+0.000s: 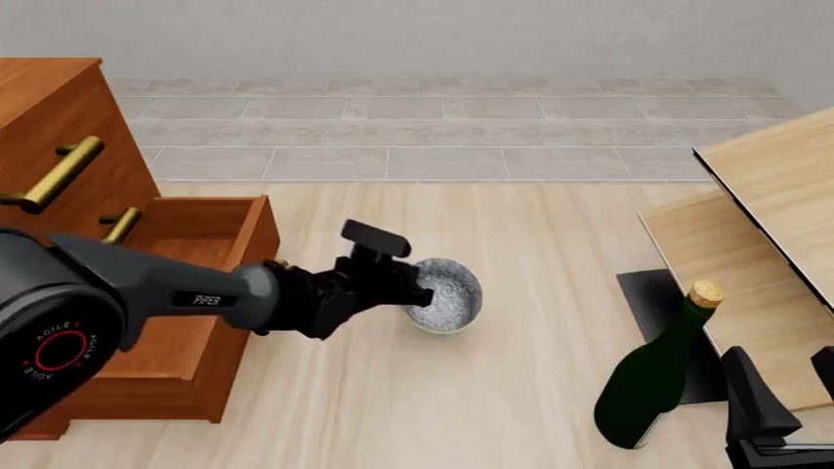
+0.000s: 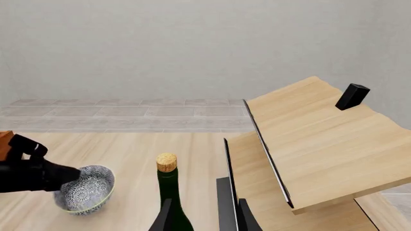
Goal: Put the bowl on top of the cabinet.
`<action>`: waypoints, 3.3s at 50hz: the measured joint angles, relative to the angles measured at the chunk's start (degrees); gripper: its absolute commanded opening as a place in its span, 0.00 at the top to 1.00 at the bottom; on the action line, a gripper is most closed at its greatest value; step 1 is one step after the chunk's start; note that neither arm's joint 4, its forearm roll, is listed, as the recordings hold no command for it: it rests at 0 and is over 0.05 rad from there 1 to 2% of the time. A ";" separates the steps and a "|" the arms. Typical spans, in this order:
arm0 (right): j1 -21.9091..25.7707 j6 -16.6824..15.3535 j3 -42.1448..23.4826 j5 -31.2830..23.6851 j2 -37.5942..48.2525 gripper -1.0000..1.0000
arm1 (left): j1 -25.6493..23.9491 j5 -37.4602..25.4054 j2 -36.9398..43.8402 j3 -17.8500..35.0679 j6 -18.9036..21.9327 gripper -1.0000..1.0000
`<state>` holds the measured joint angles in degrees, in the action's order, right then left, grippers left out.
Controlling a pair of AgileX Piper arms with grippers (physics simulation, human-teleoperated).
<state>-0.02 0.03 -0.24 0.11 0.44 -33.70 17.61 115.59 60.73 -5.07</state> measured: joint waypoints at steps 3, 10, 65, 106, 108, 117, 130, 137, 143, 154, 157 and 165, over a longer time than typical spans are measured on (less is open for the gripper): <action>0.00 0.00 0.00 0.00 0.00 0.00 | 0.18 0.19 -0.66 -0.46 -0.05 1.00; 0.00 0.00 0.00 0.00 0.00 0.00 | 1.02 0.43 -2.96 -1.65 -0.24 1.00; 0.00 0.00 0.00 0.00 0.00 0.00 | 17.97 -10.12 -48.32 -10.08 -6.20 1.00; 0.00 0.00 0.00 0.00 0.00 0.00 | 43.66 -28.82 -63.35 6.99 -16.90 1.00; 0.00 0.00 0.00 0.00 0.00 0.00 | 44.24 -29.69 -63.33 8.12 -17.60 1.00; 0.00 0.00 0.00 0.00 0.00 0.00 | 48.71 -33.66 -62.73 12.36 -21.92 1.00; 0.00 0.00 0.00 0.00 0.00 0.00 | 56.34 -37.80 -63.18 13.02 -29.27 1.00; 0.00 0.00 0.00 0.00 0.00 0.00 | 58.75 -39.20 -64.02 12.60 -32.35 1.00; 0.00 0.00 0.00 0.00 0.00 0.00 | 60.49 -40.11 -64.48 12.70 -33.88 1.00; 0.00 0.00 0.00 0.00 0.00 0.00 | 63.33 -43.11 -64.87 12.84 -34.79 1.00; 0.00 0.00 0.00 0.00 0.00 0.00 | 64.19 -44.11 -65.11 12.07 -34.93 1.00; 0.00 0.00 0.00 0.00 0.00 0.00 | 66.27 -46.47 -66.10 9.12 -35.80 1.00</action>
<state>-0.02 0.03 -0.24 0.11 0.44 32.58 -28.87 49.49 69.85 -40.87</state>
